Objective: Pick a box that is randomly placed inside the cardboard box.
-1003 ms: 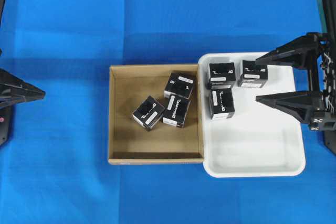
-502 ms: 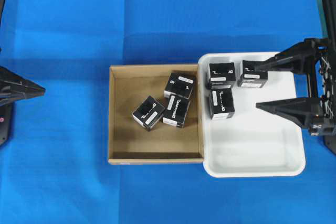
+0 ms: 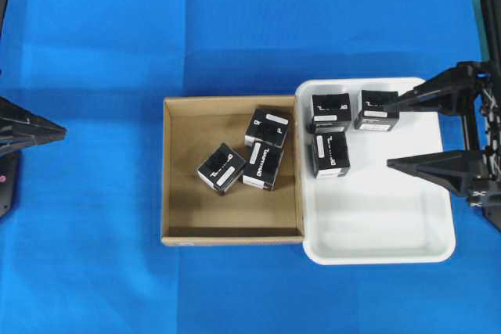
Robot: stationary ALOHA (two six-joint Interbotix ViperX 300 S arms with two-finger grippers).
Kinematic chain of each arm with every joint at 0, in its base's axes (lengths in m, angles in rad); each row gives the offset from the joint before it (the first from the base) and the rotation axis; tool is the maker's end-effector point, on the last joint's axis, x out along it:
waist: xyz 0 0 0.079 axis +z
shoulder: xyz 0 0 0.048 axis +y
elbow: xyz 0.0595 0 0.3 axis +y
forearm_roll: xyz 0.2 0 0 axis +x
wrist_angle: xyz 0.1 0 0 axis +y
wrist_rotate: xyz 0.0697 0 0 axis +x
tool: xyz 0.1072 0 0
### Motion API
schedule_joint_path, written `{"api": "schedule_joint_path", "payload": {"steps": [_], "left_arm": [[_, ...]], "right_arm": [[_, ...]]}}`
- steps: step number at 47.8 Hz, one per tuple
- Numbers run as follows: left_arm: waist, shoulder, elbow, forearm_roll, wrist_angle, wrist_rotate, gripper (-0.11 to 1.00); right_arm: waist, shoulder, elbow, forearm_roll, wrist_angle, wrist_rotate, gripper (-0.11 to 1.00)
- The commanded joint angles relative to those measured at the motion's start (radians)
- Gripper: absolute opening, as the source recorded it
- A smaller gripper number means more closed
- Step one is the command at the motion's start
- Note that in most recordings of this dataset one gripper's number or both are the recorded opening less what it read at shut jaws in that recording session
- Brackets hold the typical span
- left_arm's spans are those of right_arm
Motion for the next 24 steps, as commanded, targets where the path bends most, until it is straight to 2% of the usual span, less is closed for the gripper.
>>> {"api": "schedule_joint_path", "payload": {"steps": [1, 24], "left_arm": [[0.002, 0.006, -0.012, 0.003, -0.009, 0.000, -0.07], [-0.008, 0.011, -0.009, 0.003, -0.035, -0.003, -0.07]], "right_arm": [[0.012, -0.020, -0.006, -0.002, 0.021, 0.000, 0.95], [0.015, -0.083, -0.005, -0.002, 0.063, -0.003, 0.95]]}}
